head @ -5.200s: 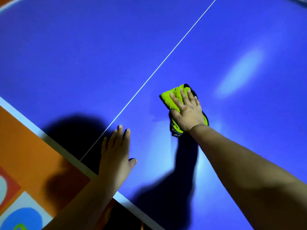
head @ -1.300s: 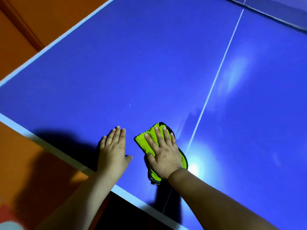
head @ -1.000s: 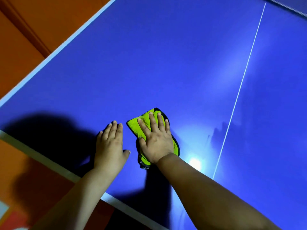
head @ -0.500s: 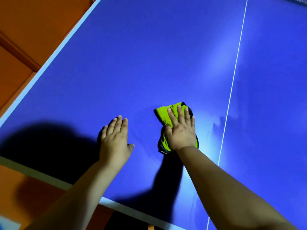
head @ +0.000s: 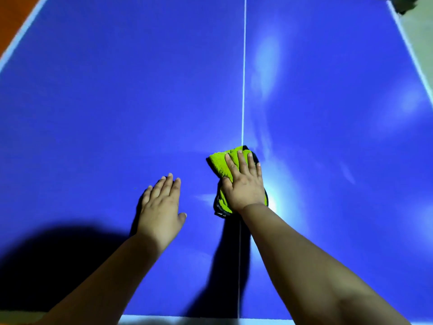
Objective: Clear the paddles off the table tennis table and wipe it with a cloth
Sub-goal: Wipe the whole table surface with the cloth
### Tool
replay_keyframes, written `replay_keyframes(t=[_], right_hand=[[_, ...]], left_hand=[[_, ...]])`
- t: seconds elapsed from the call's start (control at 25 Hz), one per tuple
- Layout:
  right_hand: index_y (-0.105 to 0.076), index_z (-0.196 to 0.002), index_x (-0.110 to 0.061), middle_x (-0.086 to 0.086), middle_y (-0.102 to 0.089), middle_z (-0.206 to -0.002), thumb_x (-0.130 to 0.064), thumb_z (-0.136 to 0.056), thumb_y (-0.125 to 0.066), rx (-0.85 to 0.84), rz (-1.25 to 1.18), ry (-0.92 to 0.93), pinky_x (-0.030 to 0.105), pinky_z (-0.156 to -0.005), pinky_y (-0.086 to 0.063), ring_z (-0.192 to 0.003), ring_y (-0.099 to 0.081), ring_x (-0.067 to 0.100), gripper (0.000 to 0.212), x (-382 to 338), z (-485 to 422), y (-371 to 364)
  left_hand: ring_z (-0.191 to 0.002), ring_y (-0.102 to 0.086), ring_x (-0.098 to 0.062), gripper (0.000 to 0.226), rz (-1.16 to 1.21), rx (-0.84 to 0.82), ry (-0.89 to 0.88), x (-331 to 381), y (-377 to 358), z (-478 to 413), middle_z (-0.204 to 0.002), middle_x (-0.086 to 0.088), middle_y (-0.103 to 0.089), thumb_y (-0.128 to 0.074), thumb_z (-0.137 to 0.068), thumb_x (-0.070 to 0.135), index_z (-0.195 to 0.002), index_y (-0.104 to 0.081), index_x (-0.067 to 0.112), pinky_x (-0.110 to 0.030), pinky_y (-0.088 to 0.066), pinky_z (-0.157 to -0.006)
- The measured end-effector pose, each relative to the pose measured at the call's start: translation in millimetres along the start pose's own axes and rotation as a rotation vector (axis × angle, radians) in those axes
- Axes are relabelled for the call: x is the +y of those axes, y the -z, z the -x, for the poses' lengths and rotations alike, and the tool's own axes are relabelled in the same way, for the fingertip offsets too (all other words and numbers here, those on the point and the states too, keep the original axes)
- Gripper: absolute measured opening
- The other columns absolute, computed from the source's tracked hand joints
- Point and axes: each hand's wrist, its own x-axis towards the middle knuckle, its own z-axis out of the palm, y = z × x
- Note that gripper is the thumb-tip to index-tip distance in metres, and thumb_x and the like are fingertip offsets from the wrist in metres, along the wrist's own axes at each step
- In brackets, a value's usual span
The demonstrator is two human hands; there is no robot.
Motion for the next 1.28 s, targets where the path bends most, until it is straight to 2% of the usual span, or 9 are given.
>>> replay_keyframes(t=[0.2,0.4,0.6,0.72,0.88,1.0,1.12,1.28], right_hand=[[-0.017,-0.151,-0.038,-0.004,-0.005,-0.161,-0.04,-0.094,-0.04,0.059,-0.052,-0.031,0.041,-0.119,0.005,-0.148,0.007,0.02,0.061,81,-7,15],[-0.021,-0.15,-0.038,-0.003,-0.01,-0.161,-0.045,-0.085,-0.029,0.094,-0.066,-0.112,0.038,-0.119,0.007,-0.148,0.003,0.02,0.066,208,-6,39],[-0.023,-0.149,-0.038,-0.003,-0.012,-0.161,-0.045,-0.086,-0.033,0.143,-0.082,-0.264,0.036,-0.118,0.008,-0.148,0.003,0.019,0.065,360,16,67],[-0.023,-0.149,-0.037,-0.003,-0.011,-0.161,-0.041,-0.091,-0.04,0.179,-0.095,-0.372,0.036,-0.118,0.008,-0.148,0.002,0.019,0.061,442,40,78],[-0.025,-0.149,-0.036,-0.002,-0.013,-0.161,-0.045,-0.084,-0.032,0.233,-0.093,-0.53,0.038,-0.119,0.004,-0.148,0.0,0.02,0.066,537,80,88],[-0.026,-0.15,-0.034,-0.001,-0.012,-0.161,-0.045,-0.085,-0.032,0.255,-0.1,-0.67,0.038,-0.119,0.004,-0.148,-0.001,0.021,0.066,590,117,89],[-0.024,-0.151,-0.032,0.001,-0.01,-0.161,-0.041,-0.092,-0.037,0.258,-0.114,-0.843,0.042,-0.12,0.003,-0.148,0.0,0.024,0.061,615,159,87],[-0.016,-0.152,-0.031,0.006,-0.005,-0.161,-0.041,-0.093,-0.038,0.228,-0.137,-1.037,0.047,-0.119,0.003,-0.148,0.002,0.028,0.063,574,196,75]], left_hand=[[-0.144,0.0,-0.014,0.079,0.027,0.021,-0.13,100,-20,-18,-0.158,0.001,-0.003,-0.056,-0.086,0.037,-0.149,-0.011,0.018,-0.034,0.001,-0.115],[-0.144,-0.011,-0.017,0.077,0.05,0.054,-0.186,210,-51,-32,-0.156,-0.001,-0.017,-0.063,-0.081,0.03,-0.146,-0.026,0.014,-0.037,-0.003,-0.115],[-0.132,-0.04,-0.026,0.078,-0.015,0.064,-0.376,351,-86,-47,-0.142,-0.009,-0.045,-0.08,-0.062,0.024,-0.133,-0.05,0.009,-0.045,-0.024,-0.109],[-0.125,-0.049,-0.028,0.081,-0.047,0.082,-0.521,428,-105,-52,-0.134,-0.011,-0.053,-0.084,-0.053,0.024,-0.126,-0.056,0.007,-0.041,-0.02,-0.106],[-0.122,-0.052,-0.027,0.082,-0.066,0.071,-0.646,507,-126,-46,-0.131,-0.011,-0.056,-0.085,-0.048,0.025,-0.123,-0.058,0.007,-0.042,-0.021,-0.103],[-0.122,-0.052,-0.028,0.082,-0.054,0.066,-0.715,540,-139,-35,-0.132,-0.011,-0.055,-0.085,-0.048,0.024,-0.124,-0.058,0.007,-0.042,-0.022,-0.103],[-0.122,-0.052,-0.028,0.082,-0.058,0.055,-0.747,542,-144,-22,-0.131,-0.012,-0.055,-0.085,-0.048,0.024,-0.124,-0.058,0.007,-0.042,-0.022,-0.103],[-0.121,-0.053,-0.029,0.083,-0.077,0.067,-0.716,504,-143,-6,-0.13,-0.011,-0.057,-0.087,-0.045,0.025,-0.121,-0.06,0.008,-0.041,-0.022,-0.102]])
